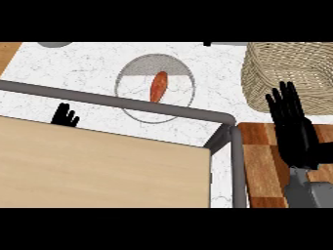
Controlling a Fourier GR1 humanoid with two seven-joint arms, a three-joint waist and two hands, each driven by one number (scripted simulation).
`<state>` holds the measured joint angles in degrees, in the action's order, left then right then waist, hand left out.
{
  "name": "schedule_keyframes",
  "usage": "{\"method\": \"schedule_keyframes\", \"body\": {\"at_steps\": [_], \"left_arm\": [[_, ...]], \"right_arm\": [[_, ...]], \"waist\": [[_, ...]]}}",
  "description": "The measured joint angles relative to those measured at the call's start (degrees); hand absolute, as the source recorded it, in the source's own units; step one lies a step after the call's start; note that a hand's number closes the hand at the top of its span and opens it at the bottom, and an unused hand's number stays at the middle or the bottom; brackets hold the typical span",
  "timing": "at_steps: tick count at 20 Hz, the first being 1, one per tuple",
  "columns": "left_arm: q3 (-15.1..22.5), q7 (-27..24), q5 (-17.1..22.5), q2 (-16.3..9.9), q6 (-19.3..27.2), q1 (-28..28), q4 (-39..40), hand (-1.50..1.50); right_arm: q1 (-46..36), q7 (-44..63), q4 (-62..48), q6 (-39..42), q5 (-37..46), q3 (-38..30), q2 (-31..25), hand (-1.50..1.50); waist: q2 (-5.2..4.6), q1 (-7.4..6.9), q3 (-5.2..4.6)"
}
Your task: Pick the cupcake from the cutting board and place it in the basket
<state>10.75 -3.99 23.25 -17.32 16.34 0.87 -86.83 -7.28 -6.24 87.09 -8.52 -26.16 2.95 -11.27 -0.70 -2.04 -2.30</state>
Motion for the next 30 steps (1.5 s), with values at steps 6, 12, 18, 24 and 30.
{"method": "schedule_keyframes", "body": {"at_steps": [6,12,18,24,30], "left_arm": [[-1.70,3.65,4.71,-0.03,-0.70,-0.70,0.95,0.00],[-0.41,6.42,5.92,-2.26,-2.69,-0.50,1.79,0.00],[-0.15,8.94,7.63,-3.97,-3.11,-1.08,1.49,0.00],[-0.29,9.91,9.21,-5.11,-3.01,-2.06,0.87,0.00],[0.07,10.11,9.93,-5.81,-3.07,-2.20,0.79,0.00]], "right_arm": [[-7.24,1.67,0.03,10.63,-3.96,-3.59,-8.35,1.50],[-8.28,-2.08,3.43,20.78,2.01,3.50,-12.54,-1.50],[-8.27,0.47,5.46,16.59,14.99,6.06,-18.53,-1.50],[-11.51,7.82,7.02,16.15,26.49,2.75,-33.18,-1.50],[-14.92,13.89,8.71,25.63,26.90,-1.10,-47.05,-1.50]], "waist": [[0.55,1.41,2.08],[0.90,2.03,2.64],[1.36,3.18,2.51],[1.64,4.33,2.36],[1.68,4.57,2.32]]}}
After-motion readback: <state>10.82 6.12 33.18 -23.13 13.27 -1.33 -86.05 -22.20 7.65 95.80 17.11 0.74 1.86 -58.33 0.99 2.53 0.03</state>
